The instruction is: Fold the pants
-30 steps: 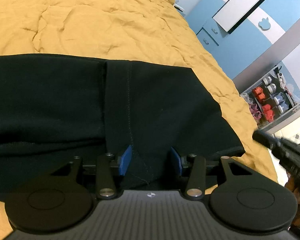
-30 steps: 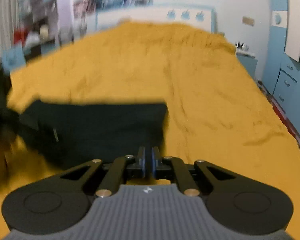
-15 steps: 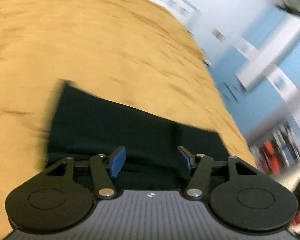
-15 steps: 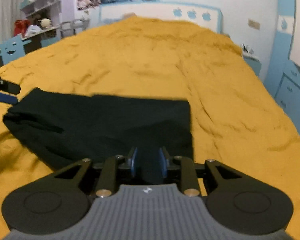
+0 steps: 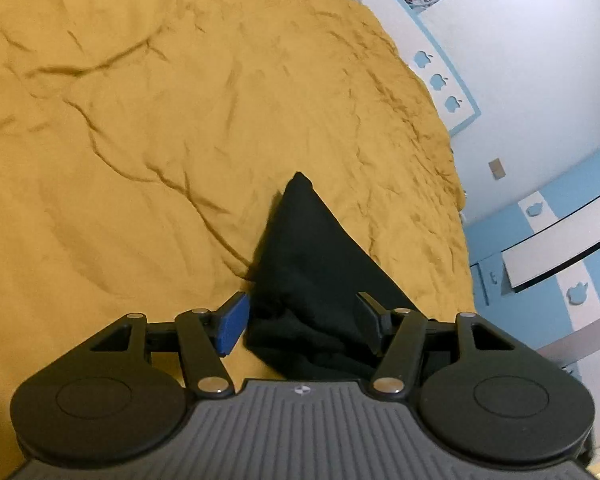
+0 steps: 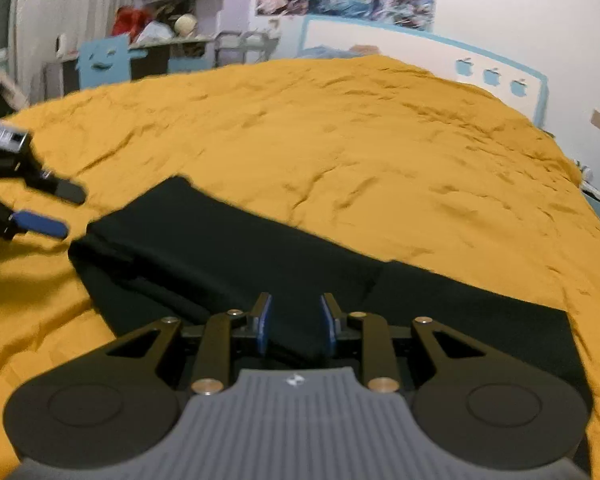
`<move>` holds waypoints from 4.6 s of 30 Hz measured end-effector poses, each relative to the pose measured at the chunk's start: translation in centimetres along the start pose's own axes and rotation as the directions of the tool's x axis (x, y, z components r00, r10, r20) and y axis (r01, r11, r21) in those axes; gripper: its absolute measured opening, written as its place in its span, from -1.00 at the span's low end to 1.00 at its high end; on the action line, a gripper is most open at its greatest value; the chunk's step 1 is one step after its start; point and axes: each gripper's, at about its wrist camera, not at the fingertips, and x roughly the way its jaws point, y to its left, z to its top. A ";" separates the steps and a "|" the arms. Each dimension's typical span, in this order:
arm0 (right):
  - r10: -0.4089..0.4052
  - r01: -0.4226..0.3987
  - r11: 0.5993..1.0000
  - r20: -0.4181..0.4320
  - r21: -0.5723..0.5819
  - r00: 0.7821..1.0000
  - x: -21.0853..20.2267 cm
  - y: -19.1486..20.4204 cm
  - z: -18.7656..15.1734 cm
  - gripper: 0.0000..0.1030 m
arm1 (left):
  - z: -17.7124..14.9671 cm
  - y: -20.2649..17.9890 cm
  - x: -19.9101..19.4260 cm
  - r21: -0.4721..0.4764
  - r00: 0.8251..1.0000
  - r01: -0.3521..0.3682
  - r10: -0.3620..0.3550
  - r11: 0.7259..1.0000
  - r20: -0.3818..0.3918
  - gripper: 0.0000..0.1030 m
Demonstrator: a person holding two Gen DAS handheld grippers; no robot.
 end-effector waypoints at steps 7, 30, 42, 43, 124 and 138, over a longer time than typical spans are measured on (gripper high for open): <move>0.039 -0.038 0.999 -0.099 0.018 0.994 3.0 -0.4 -1.9 -0.54 | -0.3 0.2 3.2 0.010 0.998 -0.050 0.050 0.999 -0.023 0.35; 0.061 -0.055 0.994 -0.057 0.094 0.997 2.3 -1.6 -1.9 -0.52 | -1.9 -13.0 0.7 0.366 0.990 -0.090 0.044 0.926 0.132 -0.59; 0.018 -0.042 0.952 0.079 0.303 0.997 -5.6 -11.2 -2.0 -0.43 | -6.9 -24.4 3.1 0.609 0.992 -0.099 0.027 0.787 0.126 -0.59; 0.013 -0.031 0.953 0.060 0.302 0.998 -5.7 -12.3 -2.0 -0.43 | -7.3 -25.0 3.4 0.617 0.991 -0.104 0.029 0.780 0.129 -0.59; 0.082 0.017 0.811 -0.142 0.584 0.986 -8.2 -23.7 -9.2 -0.53 | -15.5 -17.8 8.9 0.377 0.970 -0.112 0.183 0.919 -0.159 0.23; -0.015 0.069 0.942 -0.164 0.329 0.986 -8.4 -19.9 -7.8 -0.53 | -16.0 -17.4 8.0 0.388 0.962 -0.094 0.183 0.917 -0.201 0.22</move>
